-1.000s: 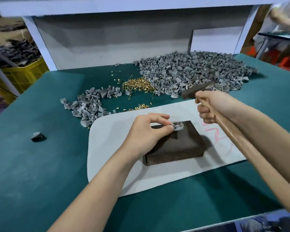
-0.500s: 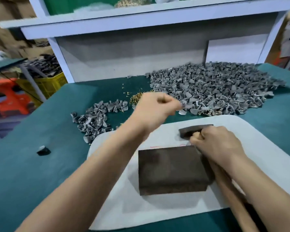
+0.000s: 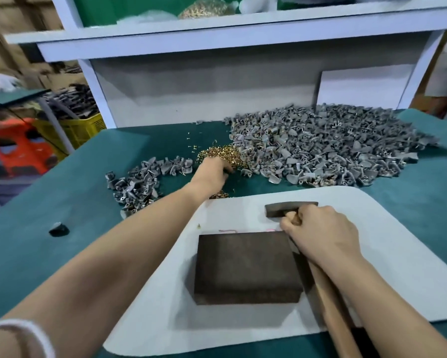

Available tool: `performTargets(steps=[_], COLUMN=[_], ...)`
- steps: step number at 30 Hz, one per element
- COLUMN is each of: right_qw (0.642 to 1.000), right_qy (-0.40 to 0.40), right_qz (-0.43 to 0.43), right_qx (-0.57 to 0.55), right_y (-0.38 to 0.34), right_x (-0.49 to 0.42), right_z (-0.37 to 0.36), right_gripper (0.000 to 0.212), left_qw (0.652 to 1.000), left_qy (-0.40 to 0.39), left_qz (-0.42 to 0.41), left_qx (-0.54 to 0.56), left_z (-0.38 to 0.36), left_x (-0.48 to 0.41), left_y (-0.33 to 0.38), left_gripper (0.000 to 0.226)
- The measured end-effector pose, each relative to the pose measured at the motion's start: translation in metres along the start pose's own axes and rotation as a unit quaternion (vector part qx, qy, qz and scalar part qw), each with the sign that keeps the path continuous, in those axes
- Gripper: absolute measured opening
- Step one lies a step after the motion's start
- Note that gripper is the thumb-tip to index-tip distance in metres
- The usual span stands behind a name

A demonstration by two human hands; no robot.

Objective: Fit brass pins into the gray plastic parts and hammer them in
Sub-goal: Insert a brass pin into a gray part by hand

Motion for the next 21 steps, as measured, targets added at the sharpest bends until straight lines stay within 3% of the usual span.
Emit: performTargets(steps=[4, 10, 15, 18, 21], right_qw=[1.0, 1.0, 1.0, 1.0, 0.999], right_qy=[-0.014, -0.015, -0.026, -0.029, -0.036], right_qz=[-0.002, 0.002, 0.003, 0.001, -0.003], right_qx=[-0.009, -0.01, -0.01, -0.01, 0.0], right_y=[0.0, 0.001, 0.001, 0.001, -0.001], right_x=[0.0, 0.0, 0.001, 0.0, 0.0], right_z=[-0.001, 0.0, 0.001, 0.002, 0.004], right_gripper=[0.034, 0.035, 0.035, 0.036, 0.035], left_qw=[0.999, 0.997, 0.99, 0.989, 0.994], left_qy=[0.014, 0.034, 0.082, 0.121, 0.098], left_qz=[0.001, 0.012, -0.002, 0.008, 0.055], left_qx=[-0.03, -0.064, -0.112, -0.085, -0.019], left_z=[0.0, -0.002, 0.004, 0.029, 0.05], left_x=[-0.001, -0.005, 0.003, 0.006, 0.013], left_y=[0.004, 0.007, -0.001, -0.026, -0.059], left_gripper=[0.016, 0.025, 0.018, 0.014, 0.012])
Point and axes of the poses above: each hand's wrist, its own x-axis away from the middle knuckle, its own z-axis out of the back of the hand, y = z × x, the point moved 1 cm from there along -x, towards the middle knuckle, and after that the axes turned 2 degrees about -z, right-handed, at the moved point
